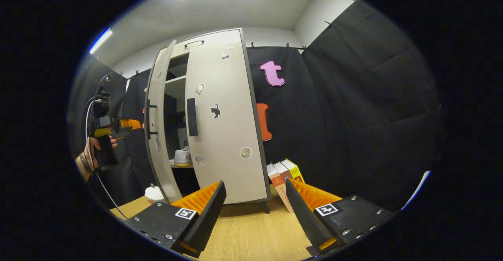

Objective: Grab one shoe with the right hand and put it into the shoe cabinet, grab the other shoe with the left hand and put it into the shoe cabinet; then close the right door with the right hand and the left door with the left hand.

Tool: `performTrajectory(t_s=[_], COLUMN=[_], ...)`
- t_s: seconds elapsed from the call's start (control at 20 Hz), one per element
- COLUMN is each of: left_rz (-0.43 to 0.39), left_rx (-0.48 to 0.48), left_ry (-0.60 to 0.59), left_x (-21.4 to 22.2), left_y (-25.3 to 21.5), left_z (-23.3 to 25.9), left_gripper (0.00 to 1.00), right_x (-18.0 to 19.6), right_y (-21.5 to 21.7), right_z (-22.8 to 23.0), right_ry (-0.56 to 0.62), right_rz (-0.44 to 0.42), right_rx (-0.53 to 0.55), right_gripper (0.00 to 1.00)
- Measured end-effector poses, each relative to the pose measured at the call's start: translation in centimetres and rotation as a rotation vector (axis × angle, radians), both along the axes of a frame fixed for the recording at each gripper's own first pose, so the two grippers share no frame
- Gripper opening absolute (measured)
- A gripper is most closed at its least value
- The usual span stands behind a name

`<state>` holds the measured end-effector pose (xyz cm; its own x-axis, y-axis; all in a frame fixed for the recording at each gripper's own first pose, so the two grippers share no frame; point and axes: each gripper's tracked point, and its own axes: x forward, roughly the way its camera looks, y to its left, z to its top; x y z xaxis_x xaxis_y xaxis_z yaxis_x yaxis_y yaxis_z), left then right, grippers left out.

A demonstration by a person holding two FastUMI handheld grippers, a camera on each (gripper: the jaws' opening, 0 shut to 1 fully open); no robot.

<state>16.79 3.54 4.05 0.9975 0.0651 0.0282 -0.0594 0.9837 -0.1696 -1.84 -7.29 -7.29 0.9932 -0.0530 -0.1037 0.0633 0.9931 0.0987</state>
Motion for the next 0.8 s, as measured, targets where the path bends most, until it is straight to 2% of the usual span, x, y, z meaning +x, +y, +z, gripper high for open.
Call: performTrajectory(t_s=[0.15,0.2,0.25,0.35,0.4,0.45,0.6,0.7,0.8], left_rz=[-0.019,-0.019,-0.023,-0.036,-0.042,-0.044,-0.048,-0.038,-0.017], left_rx=[0.022,0.039,0.051,0.056,0.053,0.044,0.001,0.009,0.042], left_ry=[-0.017,-0.018,-0.02,-0.02,-0.013,-0.003,0.021,0.034,0.048], left_x=[-1.6,-2.4,-3.3,-5.1,-6.1,-7.1,-10.5,-12.9,-15.0], left_y=[-0.8,-1.0,-1.3,-2.0,-2.4,-2.6,-3.5,-4.1,-4.4], left_z=[0.7,0.7,0.7,0.3,-0.2,-0.8,-3.6,-6.1,-8.6], left_gripper=[0.99,0.92,0.96,0.96,0.99,0.93,0.99,0.93,1.0], right_x=[-0.1,-0.1,0.1,0.5,0.8,1.0,1.6,1.9,2.0], right_y=[0.1,0.3,0.7,1.4,1.8,2.3,3.7,4.7,5.9], right_z=[-0.6,-0.6,-0.6,-0.6,-0.6,-0.6,-0.8,-1.5,-2.0], right_ry=[0.015,0.018,0.018,0.018,0.019,0.021,0.019,0.034,0.05], right_rz=[-0.003,0.002,0.009,0.025,0.035,0.047,0.082,0.102,0.128], right_rx=[0.009,0.015,0.021,0.022,0.022,0.025,0.027,0.011,0.009], right_gripper=[0.94,0.94,0.94,0.94,0.94,0.94,0.94,0.94,0.94])
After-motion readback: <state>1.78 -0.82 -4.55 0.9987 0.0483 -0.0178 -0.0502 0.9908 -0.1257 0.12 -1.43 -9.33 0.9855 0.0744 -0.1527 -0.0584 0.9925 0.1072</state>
